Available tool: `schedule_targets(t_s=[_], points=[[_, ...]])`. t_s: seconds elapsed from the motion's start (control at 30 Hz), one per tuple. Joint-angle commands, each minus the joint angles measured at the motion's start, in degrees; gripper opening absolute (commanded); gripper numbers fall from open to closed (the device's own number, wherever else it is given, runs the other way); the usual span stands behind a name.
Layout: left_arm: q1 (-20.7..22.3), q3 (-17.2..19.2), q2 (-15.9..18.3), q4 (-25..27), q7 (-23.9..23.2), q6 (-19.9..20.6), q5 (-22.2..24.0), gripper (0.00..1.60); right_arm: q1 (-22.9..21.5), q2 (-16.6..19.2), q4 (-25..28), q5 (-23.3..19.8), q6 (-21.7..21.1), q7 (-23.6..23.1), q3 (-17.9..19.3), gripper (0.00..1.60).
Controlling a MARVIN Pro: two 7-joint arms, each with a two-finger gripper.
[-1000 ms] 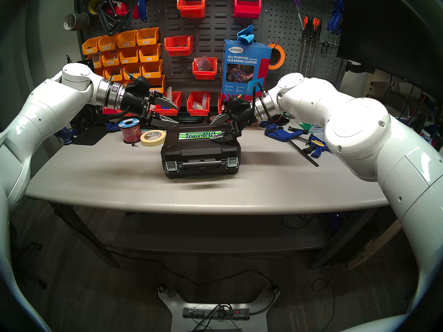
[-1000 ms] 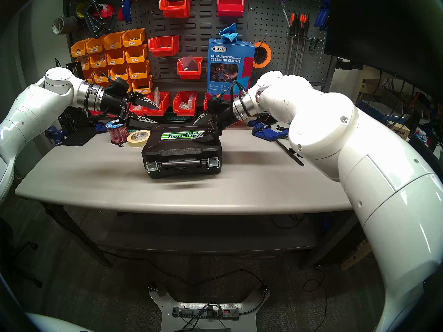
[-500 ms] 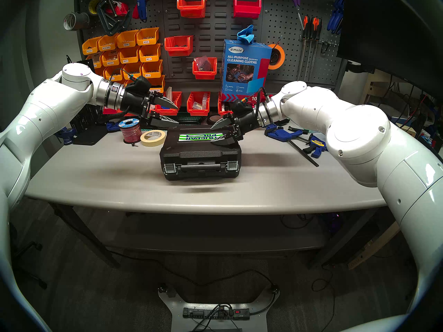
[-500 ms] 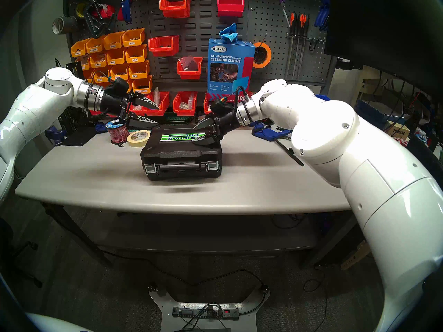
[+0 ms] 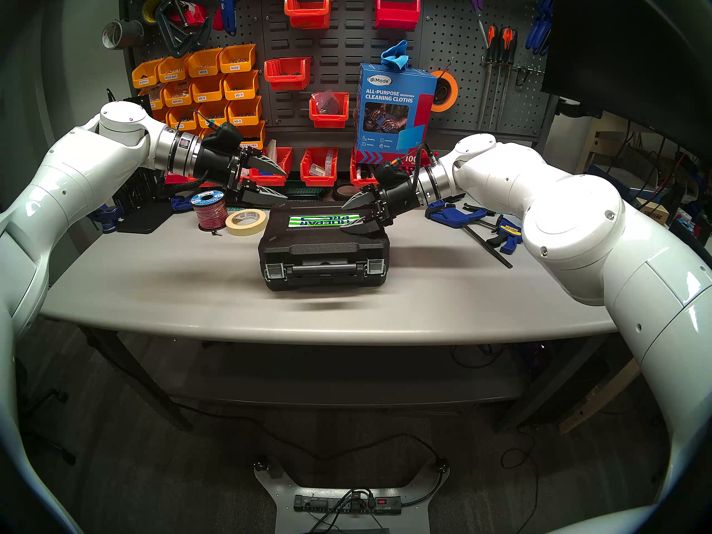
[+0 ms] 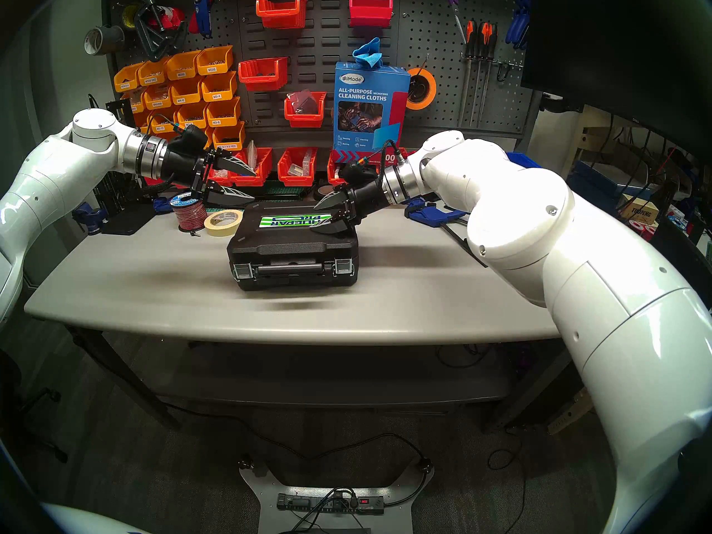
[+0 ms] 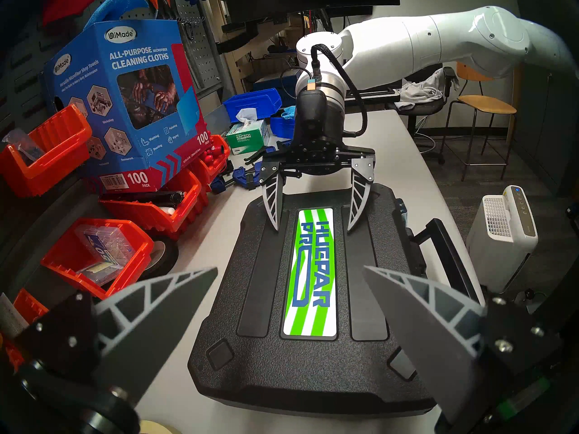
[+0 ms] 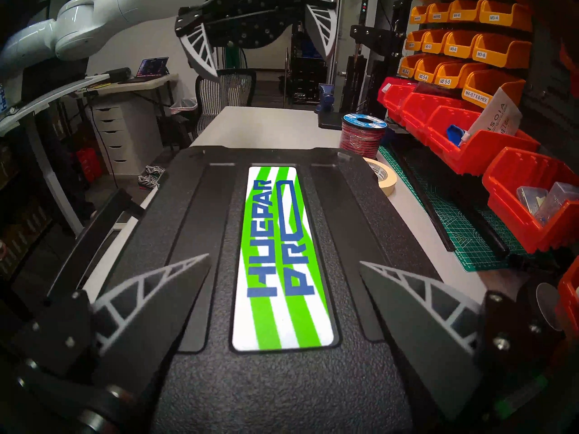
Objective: Open the tool box
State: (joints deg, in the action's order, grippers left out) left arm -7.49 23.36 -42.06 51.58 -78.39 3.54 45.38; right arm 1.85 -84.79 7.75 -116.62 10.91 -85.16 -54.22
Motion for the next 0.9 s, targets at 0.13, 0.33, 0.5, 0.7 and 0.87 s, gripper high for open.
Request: schedule_targets(t_s=[0.13, 0.33, 0.5, 0.7, 0.87], points=[[1.05, 0.57, 0.02, -0.06, 0.13, 0.05, 0.10, 1.60, 1.28, 0.72, -0.27, -0.02, -0.27, 0.16, -0.33, 1.60], [1.05, 0.57, 0.02, -0.06, 0.13, 0.05, 0.10, 1.60, 1.36, 0.67, -0.44, -0.23, -0.37, 0.16, -0.42, 1.60], [2.71, -0.46, 1.04, 2.09, -2.16, -2.66, -3.06, 1.60, 1.39, 0.64, -0.51, -0.36, -0.44, 0.16, -0.46, 1.60], [5.53, -0.15, 2.61, 4.30, -5.44, -4.87, -6.43, 1.60, 1.41, 0.63, -0.53, -0.55, -0.51, 0.16, -0.52, 1.60], [6.91, 0.41, 3.16, 5.02, -6.61, -5.08, -7.40, 1.60, 1.42, 0.62, -0.54, -0.62, -0.54, 0.16, -0.56, 1.60]])
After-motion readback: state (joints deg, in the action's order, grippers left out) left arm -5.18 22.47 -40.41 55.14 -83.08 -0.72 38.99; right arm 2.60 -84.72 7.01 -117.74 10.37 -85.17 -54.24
